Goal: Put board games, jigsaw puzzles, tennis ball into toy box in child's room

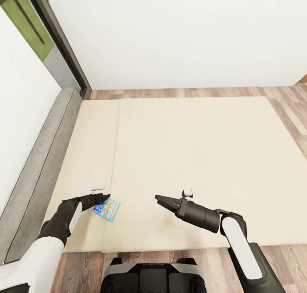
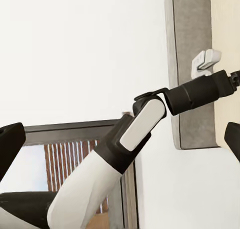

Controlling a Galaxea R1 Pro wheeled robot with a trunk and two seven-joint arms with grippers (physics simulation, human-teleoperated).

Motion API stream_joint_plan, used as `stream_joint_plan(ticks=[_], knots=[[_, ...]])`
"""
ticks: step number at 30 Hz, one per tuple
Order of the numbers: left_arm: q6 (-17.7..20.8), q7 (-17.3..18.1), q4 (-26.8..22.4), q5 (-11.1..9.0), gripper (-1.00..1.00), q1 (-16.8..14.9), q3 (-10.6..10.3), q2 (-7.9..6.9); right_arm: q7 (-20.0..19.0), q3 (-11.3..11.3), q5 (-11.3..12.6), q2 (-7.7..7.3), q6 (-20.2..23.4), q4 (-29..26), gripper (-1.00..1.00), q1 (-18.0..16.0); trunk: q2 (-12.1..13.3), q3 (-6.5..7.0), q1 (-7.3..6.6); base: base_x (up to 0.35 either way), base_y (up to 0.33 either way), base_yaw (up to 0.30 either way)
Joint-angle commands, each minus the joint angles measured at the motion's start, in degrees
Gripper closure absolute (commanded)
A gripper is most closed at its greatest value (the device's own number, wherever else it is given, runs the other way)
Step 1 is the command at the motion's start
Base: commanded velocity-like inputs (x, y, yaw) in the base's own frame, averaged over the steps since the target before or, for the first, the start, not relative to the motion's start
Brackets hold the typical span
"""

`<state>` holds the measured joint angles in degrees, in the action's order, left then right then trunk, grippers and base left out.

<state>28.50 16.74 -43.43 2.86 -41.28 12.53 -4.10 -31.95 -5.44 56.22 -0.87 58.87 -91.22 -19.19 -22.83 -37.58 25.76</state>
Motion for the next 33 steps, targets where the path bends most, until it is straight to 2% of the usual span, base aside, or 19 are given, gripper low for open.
stream_joint_plan(ticks=[1,33], knots=[[0.3,0.4,-0.1,0.3,-1.00,0.0,0.2,0.09,-0.5,0.0,-0.3,-0.07,0.1,0.0,-1.00,0.0,-0.1,-0.16,0.03,0.000,0.000,0.012],[0.2,0.5,-0.1,0.3,-1.00,0.0,0.2,0.14,-0.3,0.4,-0.6,-0.15,-0.8,0.0,-1.00,0.4,-0.1,-3.19,0.03,0.000,0.000,0.064]])
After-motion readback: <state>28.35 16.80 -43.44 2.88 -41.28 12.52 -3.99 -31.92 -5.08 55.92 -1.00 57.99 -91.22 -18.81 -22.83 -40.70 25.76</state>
